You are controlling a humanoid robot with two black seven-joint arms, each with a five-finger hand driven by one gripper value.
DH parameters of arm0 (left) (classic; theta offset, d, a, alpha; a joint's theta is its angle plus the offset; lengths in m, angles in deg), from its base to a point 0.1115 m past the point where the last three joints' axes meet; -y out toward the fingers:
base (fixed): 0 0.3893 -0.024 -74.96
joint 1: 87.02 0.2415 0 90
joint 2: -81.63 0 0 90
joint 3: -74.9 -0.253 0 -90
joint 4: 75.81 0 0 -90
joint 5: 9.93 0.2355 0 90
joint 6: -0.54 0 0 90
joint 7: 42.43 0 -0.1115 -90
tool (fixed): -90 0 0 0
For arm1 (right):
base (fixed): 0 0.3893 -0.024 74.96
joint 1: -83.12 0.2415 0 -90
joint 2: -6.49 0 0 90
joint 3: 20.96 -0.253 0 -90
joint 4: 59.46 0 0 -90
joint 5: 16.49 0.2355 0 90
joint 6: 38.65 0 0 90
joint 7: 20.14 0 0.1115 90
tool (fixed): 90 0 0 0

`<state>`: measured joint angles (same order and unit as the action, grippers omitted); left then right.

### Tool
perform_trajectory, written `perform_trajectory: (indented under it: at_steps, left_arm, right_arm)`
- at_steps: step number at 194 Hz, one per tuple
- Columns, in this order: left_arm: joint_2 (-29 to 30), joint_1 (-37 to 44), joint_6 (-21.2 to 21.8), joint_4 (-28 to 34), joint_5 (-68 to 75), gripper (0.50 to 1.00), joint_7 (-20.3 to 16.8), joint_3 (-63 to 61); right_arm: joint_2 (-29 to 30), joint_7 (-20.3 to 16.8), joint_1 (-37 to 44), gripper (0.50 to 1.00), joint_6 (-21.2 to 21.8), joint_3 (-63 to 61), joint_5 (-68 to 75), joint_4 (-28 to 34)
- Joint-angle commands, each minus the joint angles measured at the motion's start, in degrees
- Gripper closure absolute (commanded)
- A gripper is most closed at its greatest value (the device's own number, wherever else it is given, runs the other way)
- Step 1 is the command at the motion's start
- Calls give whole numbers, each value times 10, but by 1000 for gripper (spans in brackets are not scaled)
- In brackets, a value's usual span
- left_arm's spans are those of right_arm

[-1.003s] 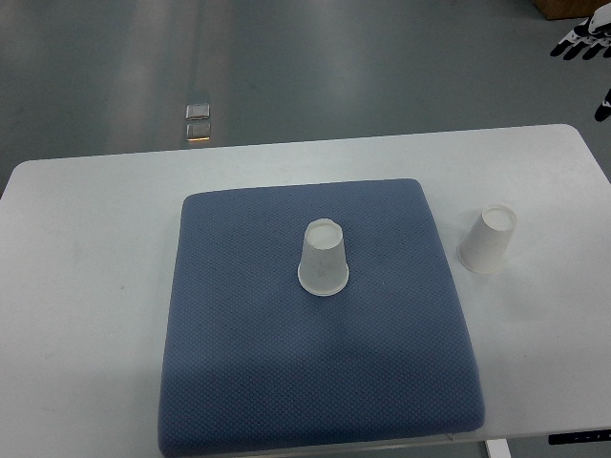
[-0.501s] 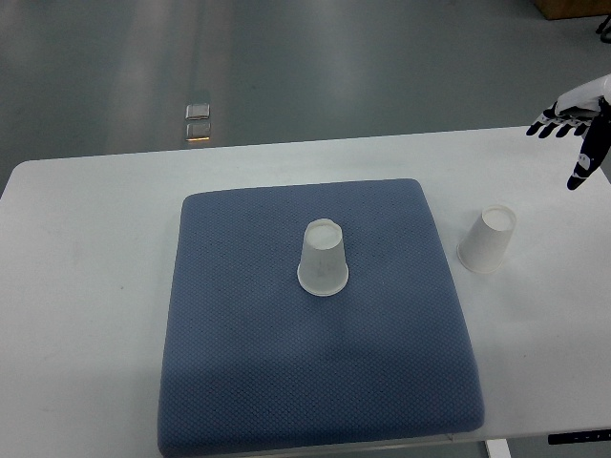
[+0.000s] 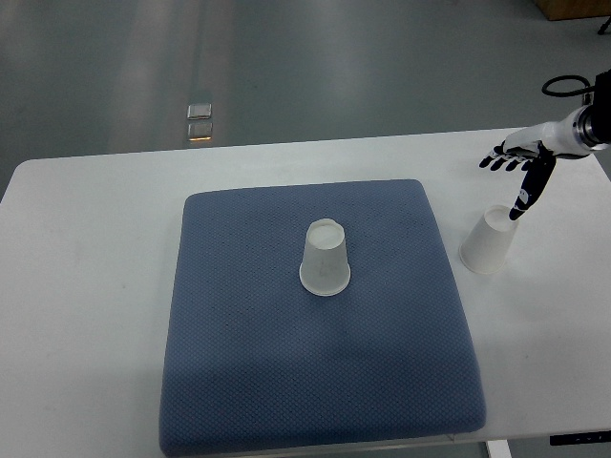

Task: Stack paper cups
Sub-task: 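Lower the right hand onto the white paper cup beside the pad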

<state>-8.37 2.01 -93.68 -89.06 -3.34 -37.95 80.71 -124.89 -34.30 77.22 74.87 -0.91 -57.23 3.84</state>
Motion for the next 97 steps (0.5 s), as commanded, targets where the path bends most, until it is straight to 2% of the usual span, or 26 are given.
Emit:
perform_trajectory:
  at_steps: [1,40,97]
  left_arm:
    - [0,0,0,2,0,500,0,0]
    - [0,1,1,2,0,500,1,0]
    - [0,2,1,2,0,500,0,0]
  right_arm:
    - [7,3,-16,534,-2,-8,0,-10]
    - [16,4,-39,552,-5,-15,-3,-19]
    - [36,5,-68,554,-20,-16,-10,-37]
